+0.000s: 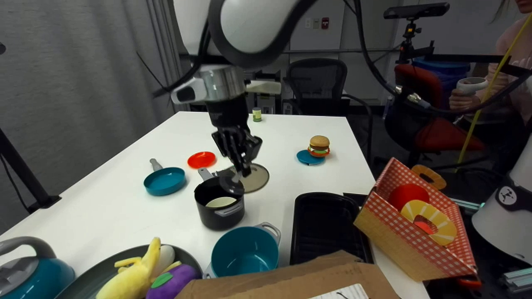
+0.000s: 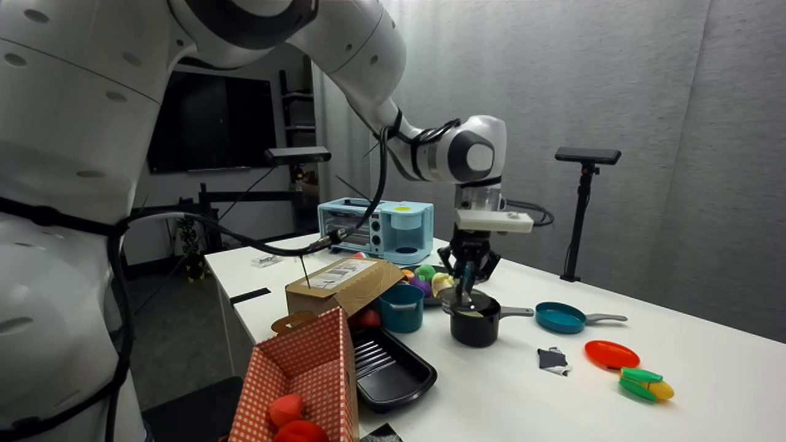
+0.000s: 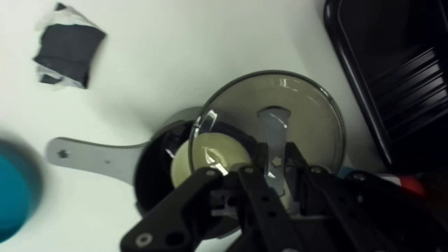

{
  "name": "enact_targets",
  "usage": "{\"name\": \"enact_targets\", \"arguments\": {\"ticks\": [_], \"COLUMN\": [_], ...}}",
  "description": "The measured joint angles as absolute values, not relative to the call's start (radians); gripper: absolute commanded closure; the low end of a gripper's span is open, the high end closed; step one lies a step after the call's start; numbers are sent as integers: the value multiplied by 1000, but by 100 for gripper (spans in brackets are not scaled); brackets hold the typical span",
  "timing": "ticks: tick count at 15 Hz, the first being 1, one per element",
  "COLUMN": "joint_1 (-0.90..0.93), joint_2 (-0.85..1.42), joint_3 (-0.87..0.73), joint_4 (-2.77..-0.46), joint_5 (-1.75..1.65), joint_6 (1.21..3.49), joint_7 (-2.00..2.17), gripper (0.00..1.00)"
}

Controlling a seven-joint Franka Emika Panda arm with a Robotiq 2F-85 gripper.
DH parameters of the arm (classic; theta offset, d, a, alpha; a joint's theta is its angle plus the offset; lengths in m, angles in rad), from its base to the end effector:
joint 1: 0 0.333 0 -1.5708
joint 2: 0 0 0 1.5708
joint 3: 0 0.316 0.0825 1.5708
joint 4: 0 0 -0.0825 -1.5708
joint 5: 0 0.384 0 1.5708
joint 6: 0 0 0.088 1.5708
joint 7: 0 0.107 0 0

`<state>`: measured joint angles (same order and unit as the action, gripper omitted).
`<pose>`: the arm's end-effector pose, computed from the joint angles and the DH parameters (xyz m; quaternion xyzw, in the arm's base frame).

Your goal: Cover the silver pot with the black lid

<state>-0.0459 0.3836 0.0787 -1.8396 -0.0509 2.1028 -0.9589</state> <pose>0.6244 0.0151 0.3115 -0.8721 -0.4856 0.0560 0.0209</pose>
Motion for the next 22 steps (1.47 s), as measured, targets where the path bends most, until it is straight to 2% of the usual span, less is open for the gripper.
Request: {"name": "enact_targets", "arguments": {"ticks": [6, 11, 22], "joint_1": [-15, -10, -10], "joint_2": [267, 161, 78], "joint_3": [113, 122, 105], "joint_4": [-2113, -2243, -2213], "joint_5": [-33, 5, 19], "joint_6": [2223, 2252, 2257], "joint_7": [-899, -894, -834], "gripper": [96, 96, 96]}}
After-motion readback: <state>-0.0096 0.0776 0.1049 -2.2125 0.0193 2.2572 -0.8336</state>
